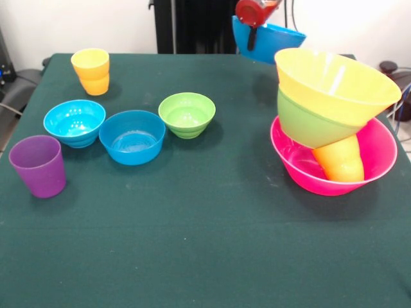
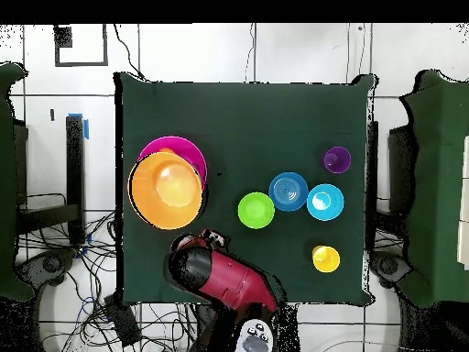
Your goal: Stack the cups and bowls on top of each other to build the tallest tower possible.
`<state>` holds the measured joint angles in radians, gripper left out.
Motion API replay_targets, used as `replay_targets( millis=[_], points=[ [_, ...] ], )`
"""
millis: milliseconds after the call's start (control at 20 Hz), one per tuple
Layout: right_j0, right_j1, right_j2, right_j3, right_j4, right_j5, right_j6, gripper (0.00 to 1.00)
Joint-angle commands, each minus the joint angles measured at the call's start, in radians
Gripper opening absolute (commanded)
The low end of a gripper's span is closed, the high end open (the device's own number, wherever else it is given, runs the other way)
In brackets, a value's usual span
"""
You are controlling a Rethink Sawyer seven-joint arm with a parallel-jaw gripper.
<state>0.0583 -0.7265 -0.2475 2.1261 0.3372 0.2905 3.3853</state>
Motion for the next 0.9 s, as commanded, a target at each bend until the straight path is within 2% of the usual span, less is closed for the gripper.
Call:
replay_targets(
  millis=[50, 400, 900],
  points=[
    [0.074, -0.092, -0.01, -0.032, 0.005, 0.199, 0.089, 0.0],
    [0.105, -0.148, -0.059, -0.043, -0.009, 0.295, 0.086, 0.0],
    [0.149, -0.155, -0.112, -0.079, -0.012, 0.353, 0.101, 0.0]
  ],
)
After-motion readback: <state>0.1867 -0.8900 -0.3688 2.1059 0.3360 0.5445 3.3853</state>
